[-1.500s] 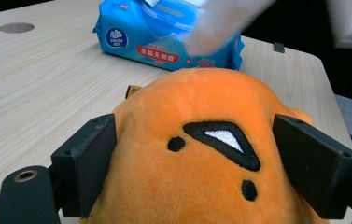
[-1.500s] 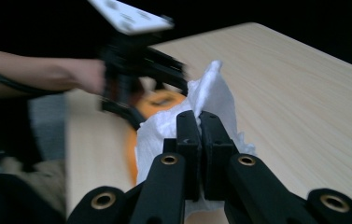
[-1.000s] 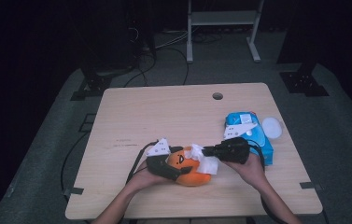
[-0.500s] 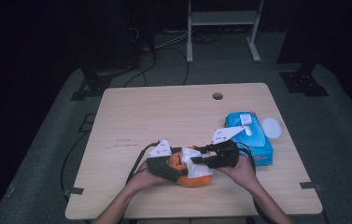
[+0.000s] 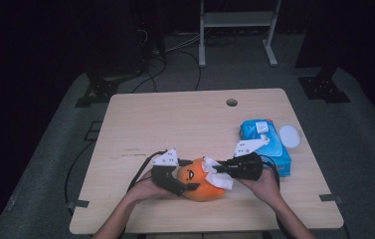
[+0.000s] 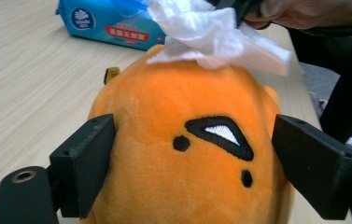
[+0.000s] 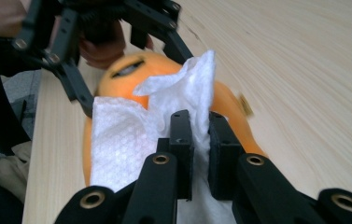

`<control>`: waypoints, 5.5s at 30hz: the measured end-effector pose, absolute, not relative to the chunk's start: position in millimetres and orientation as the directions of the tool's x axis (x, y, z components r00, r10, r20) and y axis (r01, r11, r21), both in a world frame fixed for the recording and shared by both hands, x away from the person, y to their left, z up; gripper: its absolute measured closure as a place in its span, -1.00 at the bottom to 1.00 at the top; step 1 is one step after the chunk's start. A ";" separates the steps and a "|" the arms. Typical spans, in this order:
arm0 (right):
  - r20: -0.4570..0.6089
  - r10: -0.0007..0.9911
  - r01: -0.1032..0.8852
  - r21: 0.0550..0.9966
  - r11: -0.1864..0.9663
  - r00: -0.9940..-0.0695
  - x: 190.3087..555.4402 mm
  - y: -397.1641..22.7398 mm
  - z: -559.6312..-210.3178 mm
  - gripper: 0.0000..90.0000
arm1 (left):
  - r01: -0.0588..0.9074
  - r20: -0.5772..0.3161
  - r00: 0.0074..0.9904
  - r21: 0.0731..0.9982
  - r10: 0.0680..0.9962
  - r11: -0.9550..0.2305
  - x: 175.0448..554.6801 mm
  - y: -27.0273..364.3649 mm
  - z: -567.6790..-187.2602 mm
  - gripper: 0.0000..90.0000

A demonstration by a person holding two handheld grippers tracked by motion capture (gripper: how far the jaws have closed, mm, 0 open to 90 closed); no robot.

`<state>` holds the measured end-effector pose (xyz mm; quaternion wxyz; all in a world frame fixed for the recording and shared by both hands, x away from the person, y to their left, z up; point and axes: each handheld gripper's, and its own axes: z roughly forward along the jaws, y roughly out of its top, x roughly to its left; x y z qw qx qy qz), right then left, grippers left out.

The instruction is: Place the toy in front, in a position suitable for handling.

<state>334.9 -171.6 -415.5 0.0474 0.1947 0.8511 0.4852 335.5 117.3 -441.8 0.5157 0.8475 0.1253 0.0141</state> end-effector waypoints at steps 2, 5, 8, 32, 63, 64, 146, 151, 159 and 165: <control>0.114 0.392 0.300 0.838 0.456 -0.913 334.2 -178.4 -417.6 0.82 | 0.174 -0.080 0.972 0.872 0.219 -0.457 334.5 117.3 -441.6 -0.68; 0.124 0.402 0.313 0.836 0.450 -0.907 334.5 -183.5 -418.8 0.82 | 0.150 -0.033 0.969 0.866 0.245 -0.476 333.0 115.4 -440.8 -0.42; 0.119 0.402 0.306 0.843 0.442 -0.908 334.8 -181.2 -415.0 0.82 | 0.138 -0.003 0.960 0.873 0.279 -0.468 333.6 114.6 -439.3 -0.14; 0.056 0.411 0.251 0.864 0.437 -0.910 342.5 -161.0 -414.4 0.82 | 0.315 -0.170 0.895 0.896 0.413 -0.314 354.3 124.4 -454.0 -0.16; 0.067 0.433 0.274 0.858 0.435 -0.899 334.9 -164.3 -426.5 0.82 | 0.296 -0.146 0.915 0.876 0.376 -0.381 357.6 134.1 -447.6 -0.30; 0.066 0.441 0.278 0.856 0.436 -0.895 336.2 -166.1 -427.6 0.82 | 0.287 -0.136 0.918 0.877 0.373 -0.385 357.1 134.0 -448.2 -0.29; 0.082 0.524 0.312 0.876 0.368 -0.848 348.0 -171.4 -421.6 0.80 | -0.062 0.170 0.969 0.867 0.178 -0.495 322.8 97.2 -443.6 -0.28; 0.111 0.550 0.349 0.870 0.349 -0.827 347.9 -185.1 -426.8 0.81 | -0.009 0.119 0.972 0.881 0.204 -0.472 328.1 103.0 -446.0 -0.28; 0.100 0.489 0.307 0.880 0.364 -0.866 329.0 -171.9 -418.1 0.81 | 0.179 -0.045 0.946 0.898 0.322 -0.402 346.4 118.0 -450.3 -0.30; 0.085 0.485 0.299 0.874 0.383 -0.871 328.9 -170.8 -421.6 0.81 | 0.210 -0.072 0.936 0.899 0.344 -0.385 349.2 118.7 -450.9 -0.32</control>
